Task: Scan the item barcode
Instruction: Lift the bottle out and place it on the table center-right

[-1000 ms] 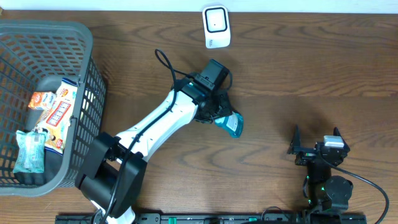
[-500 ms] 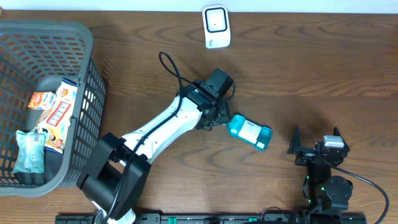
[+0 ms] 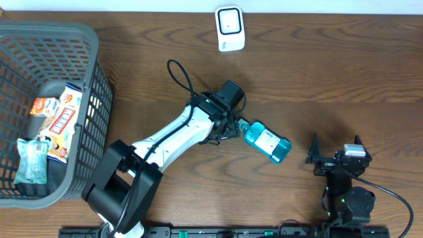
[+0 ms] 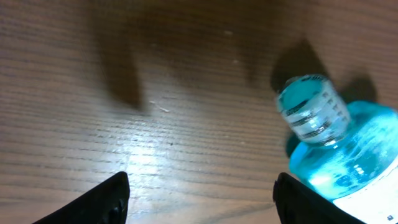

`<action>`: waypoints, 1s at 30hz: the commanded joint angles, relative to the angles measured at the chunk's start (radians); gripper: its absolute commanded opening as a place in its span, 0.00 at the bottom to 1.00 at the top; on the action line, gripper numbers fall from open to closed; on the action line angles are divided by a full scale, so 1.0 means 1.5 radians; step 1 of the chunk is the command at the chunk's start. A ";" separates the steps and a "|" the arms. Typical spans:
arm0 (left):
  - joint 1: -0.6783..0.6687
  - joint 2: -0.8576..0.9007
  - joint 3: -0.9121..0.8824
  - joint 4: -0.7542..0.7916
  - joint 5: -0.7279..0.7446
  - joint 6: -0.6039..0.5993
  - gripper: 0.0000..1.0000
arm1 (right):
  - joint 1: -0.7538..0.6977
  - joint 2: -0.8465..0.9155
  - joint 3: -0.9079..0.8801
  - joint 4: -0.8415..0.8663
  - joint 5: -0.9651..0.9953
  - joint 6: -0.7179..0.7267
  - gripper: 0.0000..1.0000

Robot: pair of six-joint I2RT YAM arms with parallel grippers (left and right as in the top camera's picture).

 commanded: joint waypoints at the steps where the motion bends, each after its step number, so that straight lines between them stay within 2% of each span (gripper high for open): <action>1: -0.001 -0.003 -0.004 -0.010 -0.014 0.036 0.77 | -0.003 -0.001 -0.001 -0.002 -0.001 -0.006 0.99; 7: -0.001 -0.054 -0.004 -0.033 -0.013 0.056 0.80 | -0.003 -0.001 -0.001 -0.002 -0.001 -0.005 0.99; 16: 0.000 -0.225 -0.003 -0.030 -0.023 0.123 0.87 | -0.003 -0.001 -0.001 -0.002 -0.001 -0.005 0.99; 22: 0.000 -0.353 -0.003 -0.030 -0.183 0.132 1.00 | -0.003 -0.001 -0.001 -0.002 -0.001 -0.005 0.99; 26: 0.006 -0.419 0.010 -0.032 -0.268 0.132 0.98 | -0.003 -0.001 -0.001 -0.002 -0.001 -0.005 0.99; 30: 0.054 -0.460 0.050 -0.051 -0.280 0.132 0.98 | -0.003 -0.001 -0.001 -0.002 -0.001 -0.006 0.99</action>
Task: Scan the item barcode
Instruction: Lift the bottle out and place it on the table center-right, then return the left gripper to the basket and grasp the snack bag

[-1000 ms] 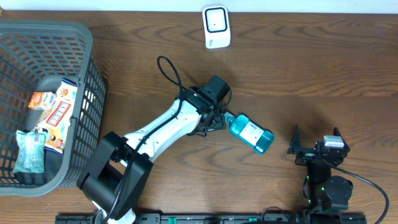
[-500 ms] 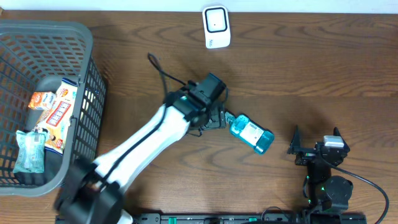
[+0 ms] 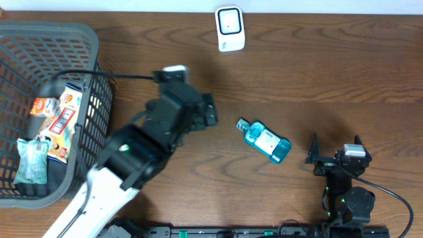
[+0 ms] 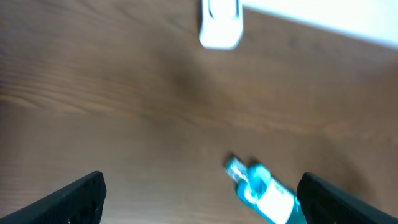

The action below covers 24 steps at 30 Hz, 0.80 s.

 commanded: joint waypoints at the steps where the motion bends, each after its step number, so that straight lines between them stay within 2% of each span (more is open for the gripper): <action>1: 0.053 -0.029 0.052 -0.016 -0.059 0.011 0.98 | -0.003 -0.001 -0.001 -0.002 -0.001 -0.006 0.99; 5: 0.152 -0.033 0.124 -0.068 -0.051 -0.007 0.98 | -0.003 -0.001 -0.001 -0.002 -0.001 -0.006 0.99; 9: 0.244 -0.032 0.184 -0.124 -0.001 -0.008 0.98 | -0.003 -0.001 -0.001 -0.002 -0.001 -0.006 0.99; 16: 0.409 -0.032 0.257 -0.165 0.023 -0.038 0.98 | -0.003 -0.001 -0.001 -0.002 -0.001 -0.006 0.99; 19: 0.482 -0.029 0.266 -0.172 0.012 -0.076 0.98 | -0.003 -0.001 -0.001 -0.002 -0.001 -0.006 0.99; 24: 0.624 -0.005 0.266 -0.224 0.011 -0.185 0.98 | -0.003 -0.001 -0.001 -0.002 -0.001 -0.006 0.99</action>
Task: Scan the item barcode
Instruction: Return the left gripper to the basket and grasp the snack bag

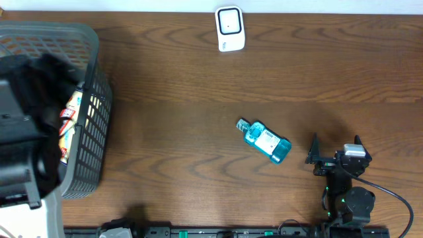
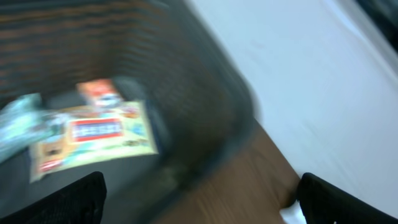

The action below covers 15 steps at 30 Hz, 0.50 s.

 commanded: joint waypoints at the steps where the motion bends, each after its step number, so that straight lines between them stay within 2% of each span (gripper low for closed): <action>1: 0.107 0.032 0.012 -0.042 -0.006 -0.116 0.98 | -0.003 -0.001 -0.001 -0.002 -0.001 -0.005 0.99; 8: 0.239 0.162 0.010 -0.150 -0.006 -0.214 0.98 | -0.003 -0.001 -0.001 -0.002 -0.001 -0.005 0.99; 15: 0.255 0.291 -0.016 -0.167 -0.006 -0.213 0.99 | -0.003 -0.001 -0.001 -0.002 -0.001 -0.006 0.99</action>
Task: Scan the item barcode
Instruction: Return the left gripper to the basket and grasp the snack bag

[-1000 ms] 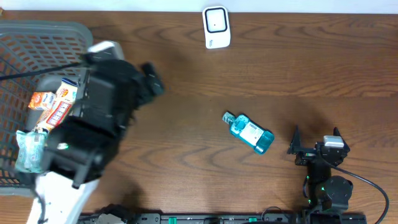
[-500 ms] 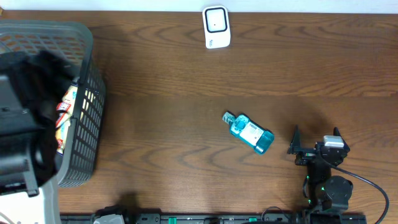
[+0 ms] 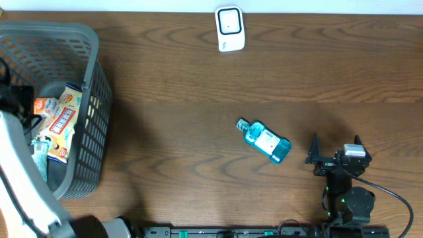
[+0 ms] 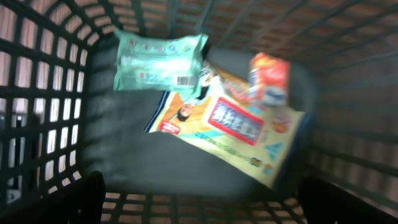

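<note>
A blue mouthwash bottle [image 3: 265,141] lies on its side on the brown table [image 3: 198,79], right of the middle. The white barcode scanner [image 3: 230,28] stands at the far edge. My left gripper [image 4: 202,211] is open and empty, looking down into the grey basket [image 3: 92,99]. In the basket lie a green packet [image 4: 160,60], a flat yellow snack pack [image 4: 233,127] and a small orange box [image 4: 269,78]. My right gripper [image 3: 336,157] rests near the front right, open and empty, a little right of the bottle.
The left arm [image 3: 20,172] runs along the table's left edge beside the basket. The basket's mesh walls [image 4: 50,93] surround the left gripper's view on all sides.
My left arm has shifted further left and now sits over the basket's inside, the camera looking straight down at the packets. The bottle and right arm have not moved.
My left gripper stood open right beside the bottle's cap in the middle of the table. Then it was up and left of the bottle, which stayed lying there. Later it was at the basket, and now it is over the packets inside.
</note>
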`<action>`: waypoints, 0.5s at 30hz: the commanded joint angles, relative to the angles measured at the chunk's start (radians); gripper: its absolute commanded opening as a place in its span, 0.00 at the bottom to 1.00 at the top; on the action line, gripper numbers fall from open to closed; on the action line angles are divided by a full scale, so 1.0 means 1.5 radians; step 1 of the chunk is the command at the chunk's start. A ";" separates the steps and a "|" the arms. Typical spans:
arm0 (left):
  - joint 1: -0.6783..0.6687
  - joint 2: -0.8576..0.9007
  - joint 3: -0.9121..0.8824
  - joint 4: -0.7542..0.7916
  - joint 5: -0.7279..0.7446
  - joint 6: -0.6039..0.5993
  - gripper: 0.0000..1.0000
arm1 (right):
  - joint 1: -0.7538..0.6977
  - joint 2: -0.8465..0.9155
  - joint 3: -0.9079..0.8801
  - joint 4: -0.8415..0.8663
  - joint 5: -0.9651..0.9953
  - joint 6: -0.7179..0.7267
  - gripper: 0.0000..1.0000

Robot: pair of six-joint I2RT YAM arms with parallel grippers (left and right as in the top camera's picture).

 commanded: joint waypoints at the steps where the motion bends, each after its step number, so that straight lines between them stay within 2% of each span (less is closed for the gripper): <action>1: 0.002 0.066 -0.017 -0.011 -0.005 -0.018 0.99 | -0.003 -0.001 -0.001 -0.002 -0.001 -0.005 0.99; 8: 0.002 0.179 -0.017 -0.019 0.006 -0.028 0.98 | -0.003 -0.001 -0.001 -0.002 -0.001 -0.006 0.99; 13: 0.002 0.238 -0.018 -0.070 0.041 -0.207 0.98 | -0.003 -0.001 -0.001 -0.002 -0.001 -0.005 0.99; 15: 0.001 0.257 -0.018 -0.068 0.072 -0.239 0.98 | -0.003 -0.001 -0.001 -0.002 -0.001 -0.006 0.99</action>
